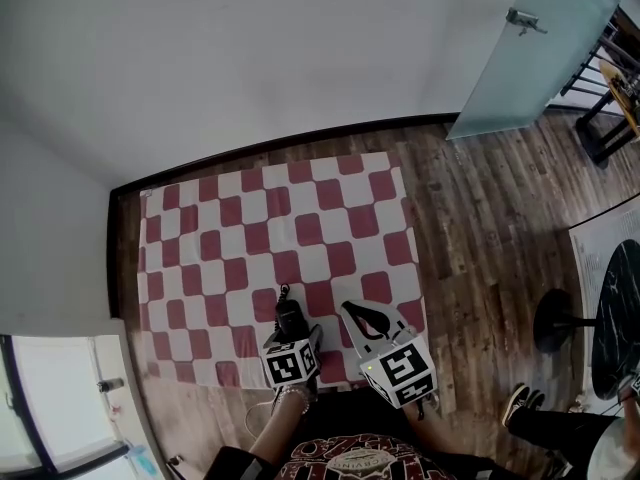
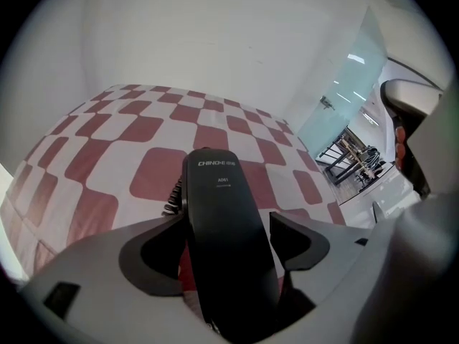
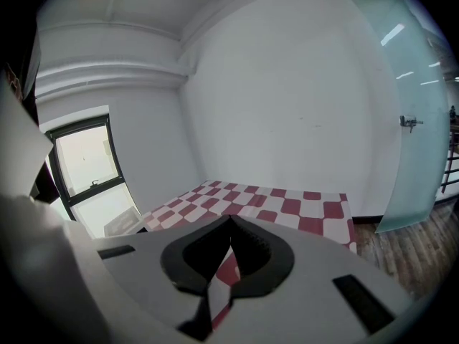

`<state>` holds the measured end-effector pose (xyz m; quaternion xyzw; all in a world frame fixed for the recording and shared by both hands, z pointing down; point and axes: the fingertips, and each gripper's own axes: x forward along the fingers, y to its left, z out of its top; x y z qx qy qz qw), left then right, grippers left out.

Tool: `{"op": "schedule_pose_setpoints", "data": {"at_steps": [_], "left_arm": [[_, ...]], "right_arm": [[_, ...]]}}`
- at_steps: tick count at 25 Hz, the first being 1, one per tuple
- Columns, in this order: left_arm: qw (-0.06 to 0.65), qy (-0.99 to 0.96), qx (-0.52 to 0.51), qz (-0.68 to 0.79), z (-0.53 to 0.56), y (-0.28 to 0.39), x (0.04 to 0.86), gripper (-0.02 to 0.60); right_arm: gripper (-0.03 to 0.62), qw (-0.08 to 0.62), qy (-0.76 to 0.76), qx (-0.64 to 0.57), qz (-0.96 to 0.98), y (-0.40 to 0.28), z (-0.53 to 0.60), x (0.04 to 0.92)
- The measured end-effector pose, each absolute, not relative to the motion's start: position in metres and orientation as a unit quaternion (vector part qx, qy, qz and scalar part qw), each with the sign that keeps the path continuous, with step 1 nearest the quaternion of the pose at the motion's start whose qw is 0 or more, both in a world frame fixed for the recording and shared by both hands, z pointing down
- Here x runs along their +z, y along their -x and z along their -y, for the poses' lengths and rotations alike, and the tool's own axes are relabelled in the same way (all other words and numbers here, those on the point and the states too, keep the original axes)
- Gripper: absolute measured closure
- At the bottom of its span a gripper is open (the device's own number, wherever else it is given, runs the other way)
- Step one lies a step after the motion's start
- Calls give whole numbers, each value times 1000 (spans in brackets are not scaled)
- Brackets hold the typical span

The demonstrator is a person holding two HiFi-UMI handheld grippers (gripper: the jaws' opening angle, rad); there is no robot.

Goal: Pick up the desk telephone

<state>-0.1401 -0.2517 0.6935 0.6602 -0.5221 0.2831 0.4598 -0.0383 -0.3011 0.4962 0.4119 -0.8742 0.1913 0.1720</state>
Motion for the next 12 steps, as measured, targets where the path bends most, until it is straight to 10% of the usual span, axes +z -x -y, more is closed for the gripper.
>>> {"op": "schedule_pose_setpoints", "data": {"at_steps": [12], "left_arm": [[434, -642, 312, 549, 251, 146, 702, 242]], "right_arm": [[576, 163, -418, 213, 868, 16, 312, 510]]}}
